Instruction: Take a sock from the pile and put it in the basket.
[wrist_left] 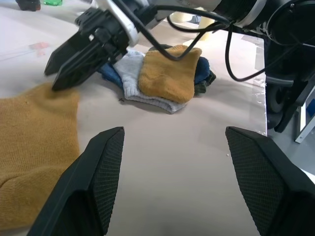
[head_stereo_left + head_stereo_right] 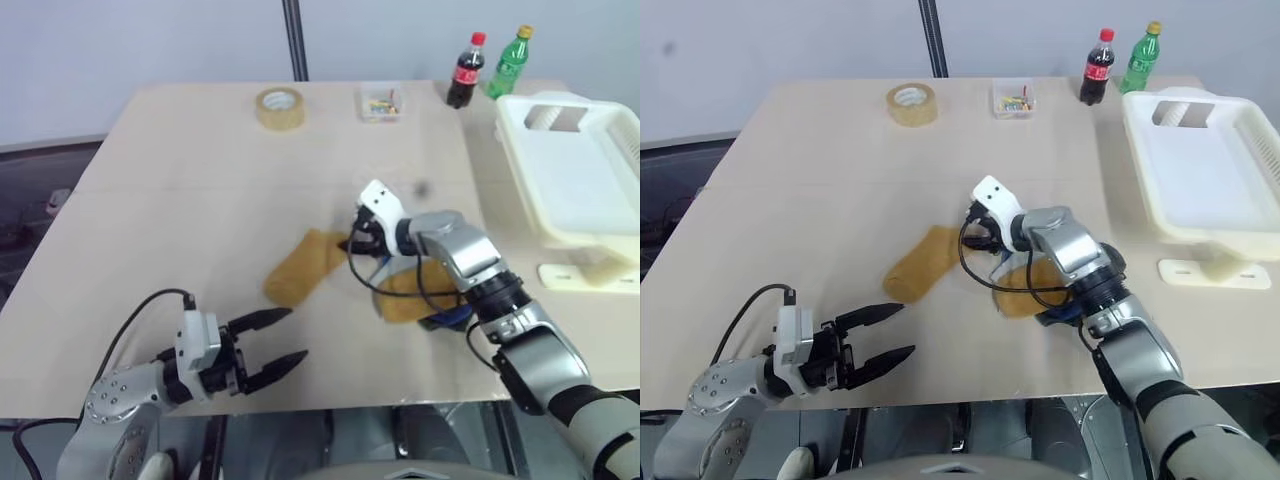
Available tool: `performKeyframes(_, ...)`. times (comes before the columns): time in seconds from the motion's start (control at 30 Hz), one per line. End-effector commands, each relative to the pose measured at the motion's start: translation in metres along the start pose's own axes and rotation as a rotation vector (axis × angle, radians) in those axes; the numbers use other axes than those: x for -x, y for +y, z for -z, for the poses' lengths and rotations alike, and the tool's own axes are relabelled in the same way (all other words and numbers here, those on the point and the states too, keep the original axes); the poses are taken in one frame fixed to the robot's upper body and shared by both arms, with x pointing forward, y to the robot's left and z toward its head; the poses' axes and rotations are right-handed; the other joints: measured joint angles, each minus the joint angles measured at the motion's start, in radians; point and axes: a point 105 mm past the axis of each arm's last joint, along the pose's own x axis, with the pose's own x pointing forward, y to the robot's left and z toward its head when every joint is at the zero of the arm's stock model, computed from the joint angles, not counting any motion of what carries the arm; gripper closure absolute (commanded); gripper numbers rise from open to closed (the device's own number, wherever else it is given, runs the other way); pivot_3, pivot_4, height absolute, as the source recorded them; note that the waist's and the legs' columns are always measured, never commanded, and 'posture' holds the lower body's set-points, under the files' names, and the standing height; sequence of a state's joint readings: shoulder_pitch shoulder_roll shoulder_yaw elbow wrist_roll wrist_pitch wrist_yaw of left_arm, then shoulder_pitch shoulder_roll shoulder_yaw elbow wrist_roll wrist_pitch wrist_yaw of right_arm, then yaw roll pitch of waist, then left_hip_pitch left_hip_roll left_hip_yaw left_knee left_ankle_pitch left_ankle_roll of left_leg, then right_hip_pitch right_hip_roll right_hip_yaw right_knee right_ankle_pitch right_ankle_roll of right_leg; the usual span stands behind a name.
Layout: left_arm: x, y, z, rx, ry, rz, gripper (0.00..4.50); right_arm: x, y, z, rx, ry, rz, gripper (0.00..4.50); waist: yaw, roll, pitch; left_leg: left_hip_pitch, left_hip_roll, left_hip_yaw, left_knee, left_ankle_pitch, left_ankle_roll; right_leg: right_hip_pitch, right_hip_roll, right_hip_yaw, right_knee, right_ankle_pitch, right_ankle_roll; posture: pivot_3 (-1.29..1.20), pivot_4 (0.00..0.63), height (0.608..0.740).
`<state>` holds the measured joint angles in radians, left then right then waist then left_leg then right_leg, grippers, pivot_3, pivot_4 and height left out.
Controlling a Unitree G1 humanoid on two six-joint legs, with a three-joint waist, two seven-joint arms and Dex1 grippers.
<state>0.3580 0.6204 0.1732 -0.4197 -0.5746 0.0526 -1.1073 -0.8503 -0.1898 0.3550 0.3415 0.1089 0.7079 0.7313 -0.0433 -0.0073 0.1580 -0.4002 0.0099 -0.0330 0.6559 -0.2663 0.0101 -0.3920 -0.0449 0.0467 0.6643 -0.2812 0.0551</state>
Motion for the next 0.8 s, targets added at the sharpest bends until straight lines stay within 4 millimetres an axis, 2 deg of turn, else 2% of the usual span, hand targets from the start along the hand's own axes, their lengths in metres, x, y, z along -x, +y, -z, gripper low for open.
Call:
performKeyframes(0.03, 0.001, -0.002, -0.004, -0.01, -0.015, 0.003, 1.01, 0.001, -0.002, -0.008, 0.037, -0.006, 0.025, 1.71, 0.003, 0.0, 0.0, 0.0, 0.0, 0.0, 0.0, 0.0, 0.0, 0.0, 0.0, 0.0, 0.0, 0.0, 0.0, 0.0, 0.15, 0.74)
performKeyframes(0.07, 0.001, -0.001, -0.004, -0.009, -0.017, 0.0, 1.01, 0.002, 0.002, -0.008, 0.028, -0.007, 0.003, 1.71, 0.003, 0.0, 0.0, 0.0, 0.0, 0.0, 0.0, 0.0, 0.0, 0.0, 0.0, 0.0, 0.0, 0.0, 0.0, 0.0, 0.15, 0.74)
performKeyframes(0.17, 0.001, -0.001, -0.006, -0.004, -0.029, -0.008, 1.01, 0.01, 0.015, -0.009, 0.012, -0.014, -0.057, 2.99, 0.003, 0.0, 0.0, 0.0, 0.0, -0.001, 0.0, 0.0, 0.0, 0.0, 0.0, 0.0, 0.0, 0.0, 0.0, 0.0, 0.15, 0.74)
performKeyframes(0.27, 0.001, -0.002, -0.006, -0.003, -0.025, -0.006, 1.01, 0.019, 0.024, -0.006, 0.012, 0.002, -0.081, 4.48, 0.002, 0.0, 0.0, 0.0, 0.0, -0.001, 0.0, 0.0, 0.0, 0.0, 0.0, -0.001, 0.0, 0.0, 0.0, 0.0, 0.15, 0.74)
performKeyframes(0.43, 0.003, -0.002, -0.007, -0.001, -0.019, -0.003, 1.01, 0.037, 0.04, -0.001, -0.003, 0.036, -0.113, 4.48, 0.002, 0.0, 0.0, 0.0, 0.0, -0.001, 0.0, 0.0, 0.0, 0.0, 0.0, 0.0, 0.001, 0.0, 0.0, 0.0, 0.15, 0.74)
performKeyframes(0.57, 0.003, -0.003, -0.007, 0.003, -0.017, 0.007, 1.01, 0.047, 0.054, 0.015, -0.033, 0.102, -0.154, 4.48, 0.003, 0.0, 0.0, 0.0, 0.0, -0.001, 0.0, 0.0, 0.0, 0.0, -0.001, -0.001, 0.0, 0.0, 0.0, 0.0, 0.15, 0.74)
performKeyframes(0.67, 0.003, -0.004, -0.007, 0.006, -0.013, 0.017, 1.01, 0.048, 0.069, 0.028, -0.078, 0.154, -0.212, 4.48, 0.002, 0.0, 0.0, 0.0, 0.0, -0.001, 0.0, 0.0, 0.0, 0.0, -0.001, -0.001, 0.0, 0.0, 0.0, 0.0, 0.15, 0.74)
performKeyframes(0.8, 0.004, -0.003, -0.007, 0.01, -0.007, 0.023, 1.01, 0.039, 0.089, 0.032, -0.149, 0.176, -0.273, 4.48, 0.0, 0.0, 0.0, 0.001, 0.001, -0.001, 0.0, 0.0, 0.0, 0.0, 0.0, 0.0, 0.001, 0.0, 0.0, 0.0, 0.15, 0.74)
